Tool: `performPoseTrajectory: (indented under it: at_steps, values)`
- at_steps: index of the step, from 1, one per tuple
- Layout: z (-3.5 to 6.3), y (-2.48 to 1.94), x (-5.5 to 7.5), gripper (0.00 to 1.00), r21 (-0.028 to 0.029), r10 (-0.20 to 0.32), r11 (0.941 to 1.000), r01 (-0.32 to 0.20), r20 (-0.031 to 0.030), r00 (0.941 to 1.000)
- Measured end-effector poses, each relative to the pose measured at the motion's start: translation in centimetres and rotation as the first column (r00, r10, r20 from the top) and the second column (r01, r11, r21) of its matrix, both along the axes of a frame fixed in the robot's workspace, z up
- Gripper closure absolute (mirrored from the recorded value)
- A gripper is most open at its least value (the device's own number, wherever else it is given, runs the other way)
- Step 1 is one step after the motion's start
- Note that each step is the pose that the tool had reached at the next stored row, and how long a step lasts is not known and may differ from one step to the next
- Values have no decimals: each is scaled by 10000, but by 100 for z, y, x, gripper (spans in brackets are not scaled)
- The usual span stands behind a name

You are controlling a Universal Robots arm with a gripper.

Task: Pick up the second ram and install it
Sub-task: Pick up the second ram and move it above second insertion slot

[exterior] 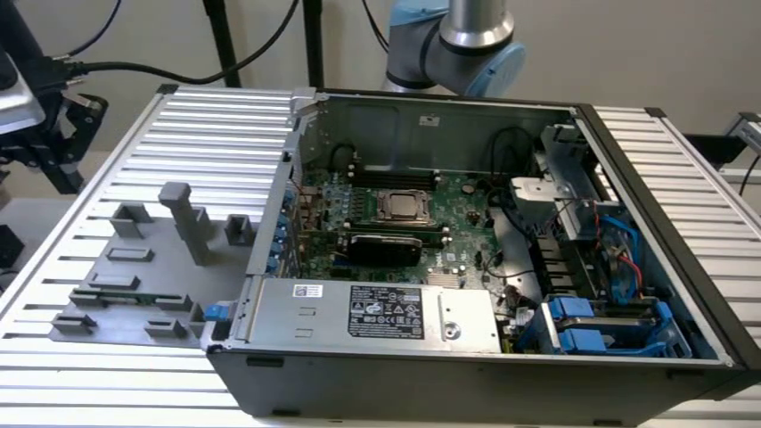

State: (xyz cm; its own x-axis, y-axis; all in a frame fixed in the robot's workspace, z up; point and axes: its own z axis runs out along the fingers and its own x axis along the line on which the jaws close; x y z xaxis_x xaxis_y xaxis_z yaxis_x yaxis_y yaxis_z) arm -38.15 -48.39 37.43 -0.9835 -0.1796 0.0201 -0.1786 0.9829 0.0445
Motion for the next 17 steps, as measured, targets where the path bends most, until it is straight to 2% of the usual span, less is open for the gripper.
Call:
performPoseTrajectory:
  at_steps: [4, 8, 12, 17]
  values:
    - [-12, 0, 0, 89, 0, 719, 9974, -719, 0, 9974]
    - [-26, 0, 0, 89, 1, 1450, 9894, -1450, 0, 9894]
    - [-38, 0, 1, 89, 1, 2159, 9764, -2159, 0, 9764]
    - [-56, 0, 0, 89, 1, 3031, 9530, -3031, 1, 9530]
